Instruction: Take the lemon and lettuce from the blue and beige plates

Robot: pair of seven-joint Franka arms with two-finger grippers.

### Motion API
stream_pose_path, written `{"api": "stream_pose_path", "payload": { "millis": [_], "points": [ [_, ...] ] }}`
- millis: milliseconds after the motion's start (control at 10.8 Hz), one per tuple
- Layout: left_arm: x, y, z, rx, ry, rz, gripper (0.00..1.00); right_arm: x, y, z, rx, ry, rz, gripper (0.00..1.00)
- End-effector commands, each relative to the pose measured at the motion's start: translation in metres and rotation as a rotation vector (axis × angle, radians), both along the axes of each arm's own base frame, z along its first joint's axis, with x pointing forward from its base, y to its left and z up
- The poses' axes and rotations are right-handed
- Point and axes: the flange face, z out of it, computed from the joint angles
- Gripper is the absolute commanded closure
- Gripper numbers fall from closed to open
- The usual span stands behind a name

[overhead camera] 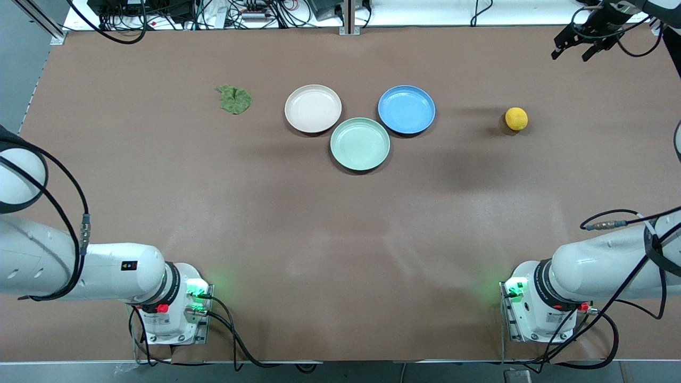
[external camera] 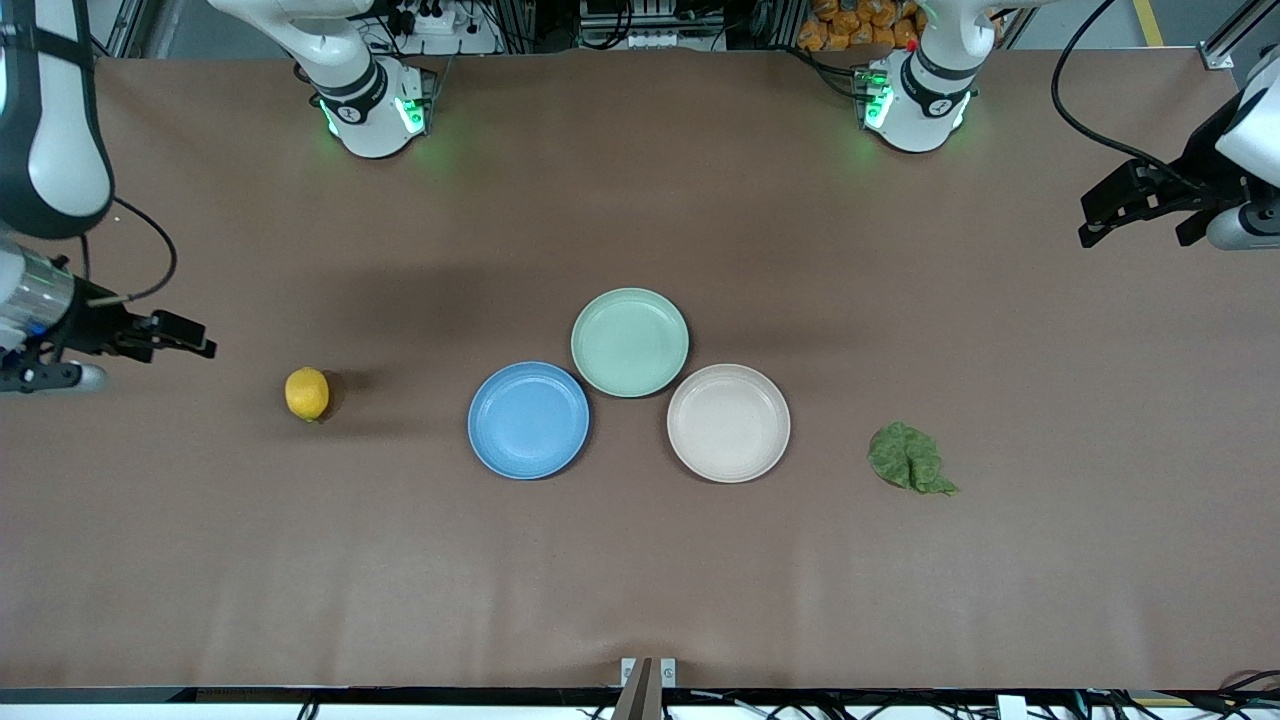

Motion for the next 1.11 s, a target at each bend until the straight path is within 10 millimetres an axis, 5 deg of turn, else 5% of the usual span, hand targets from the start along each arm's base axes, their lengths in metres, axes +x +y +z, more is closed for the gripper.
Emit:
{"api": "stream_pose_path", "payload": {
  "millis": [0, 557, 1022],
  "points": [
    [0.001, 0.001, 0.006, -0.02, 0.008, -0.024, 0.0, -0.007, 0.015, 0.033, -0.089, -0.014, 0.011, 0.0],
    [0.001, 0.003, 0.006, -0.01, 0.006, -0.023, 0.0, -0.02, 0.032, 0.132, -0.087, -0.079, 0.015, 0.0],
    [0.001, 0.003, 0.006, -0.008, 0.006, -0.022, 0.0, -0.016, 0.048, 0.172, -0.092, -0.16, 0.044, 0.0]
  ]
}}
